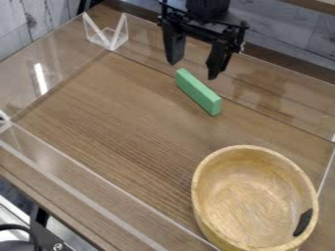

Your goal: Put green stick into wooden bowl

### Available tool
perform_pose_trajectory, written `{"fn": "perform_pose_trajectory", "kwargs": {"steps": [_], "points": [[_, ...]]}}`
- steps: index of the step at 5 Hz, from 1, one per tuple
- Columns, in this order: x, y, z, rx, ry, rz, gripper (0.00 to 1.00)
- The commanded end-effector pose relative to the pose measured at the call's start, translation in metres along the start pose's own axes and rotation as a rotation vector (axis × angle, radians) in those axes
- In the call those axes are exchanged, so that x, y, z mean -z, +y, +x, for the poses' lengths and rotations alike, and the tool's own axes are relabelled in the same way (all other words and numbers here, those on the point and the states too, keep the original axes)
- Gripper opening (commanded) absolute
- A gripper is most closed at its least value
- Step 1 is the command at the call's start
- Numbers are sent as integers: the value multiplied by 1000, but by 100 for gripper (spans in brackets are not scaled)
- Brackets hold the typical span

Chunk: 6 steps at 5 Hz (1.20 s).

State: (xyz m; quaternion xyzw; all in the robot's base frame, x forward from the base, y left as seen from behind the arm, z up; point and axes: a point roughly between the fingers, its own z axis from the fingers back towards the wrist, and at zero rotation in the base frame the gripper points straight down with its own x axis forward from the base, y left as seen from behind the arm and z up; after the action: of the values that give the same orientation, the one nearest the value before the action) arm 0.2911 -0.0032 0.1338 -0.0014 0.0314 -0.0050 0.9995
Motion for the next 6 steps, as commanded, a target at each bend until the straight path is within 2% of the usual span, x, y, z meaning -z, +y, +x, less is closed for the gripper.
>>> {"fn": "perform_pose_trajectory", "kwargs": {"steps": [1,2,3,4,5,6], "points": [[12,3,1,113,3,0,100],[28,5,-2,318,16,5,100],[36,6,2,566,-16,17,100],[39,7,8,809,-29,50,100],[43,9,13,928,-21,96,100],[49,10,15,943,-13,120,100]]}}
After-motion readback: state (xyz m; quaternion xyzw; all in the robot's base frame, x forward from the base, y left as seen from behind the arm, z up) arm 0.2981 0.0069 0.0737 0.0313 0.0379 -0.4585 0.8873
